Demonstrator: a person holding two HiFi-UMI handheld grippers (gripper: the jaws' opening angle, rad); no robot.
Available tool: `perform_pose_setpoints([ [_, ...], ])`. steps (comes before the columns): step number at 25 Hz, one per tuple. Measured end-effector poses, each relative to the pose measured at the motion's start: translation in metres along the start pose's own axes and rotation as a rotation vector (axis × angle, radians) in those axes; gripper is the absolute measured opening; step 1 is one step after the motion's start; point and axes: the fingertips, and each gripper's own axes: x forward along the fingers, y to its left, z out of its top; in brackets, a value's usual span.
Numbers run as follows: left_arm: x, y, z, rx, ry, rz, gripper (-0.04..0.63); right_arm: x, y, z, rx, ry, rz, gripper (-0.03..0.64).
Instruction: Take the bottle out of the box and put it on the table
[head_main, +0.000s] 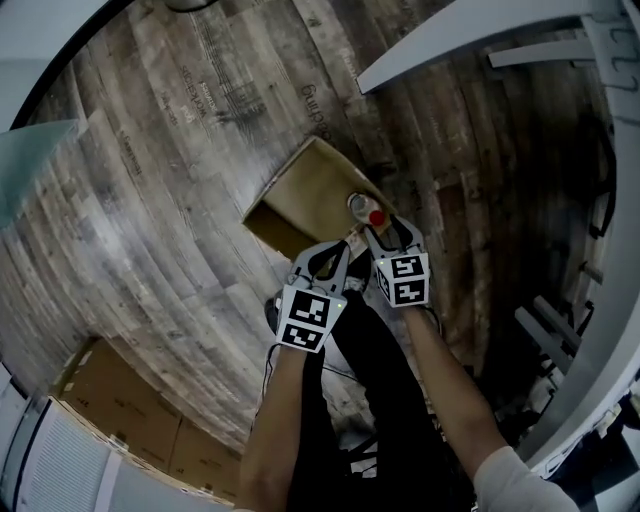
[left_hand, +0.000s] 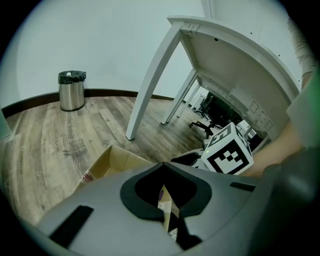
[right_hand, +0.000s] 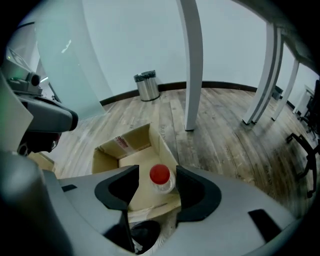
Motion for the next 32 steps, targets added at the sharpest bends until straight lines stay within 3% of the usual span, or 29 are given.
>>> perform_pose_setpoints([
  [8,0.004,0.019,-0.008,-0.035,-0.022,0.010,0.014,0.029,-0.007,-0.008,-0.061,0.045,-0.012,0.253],
  [12,0.001,0.022,-0.012,-0.044,-0.024,0.010,0.014,0.033,-0.007,-0.007,-0.081,0.045,-0.006,0.184],
  [17,-0.003,0.021,-0.017,-0.042,-0.016,0.014,0.014,0.030,0.000,-0.007,-0.136,0.076,0.005,0.181],
  [24,-0.018,0.011,-0.015,-0.034,-0.014,0.010,0.014,0.008,0.010,-0.008,-0.153,0.077,-0.002,0.181],
  [32,-0.058,-0.010,0.007,0.009,-0.035,-0.001,0.014,-0.045,0.026,0.022,-0.190,0.046,-0.023,0.181],
])
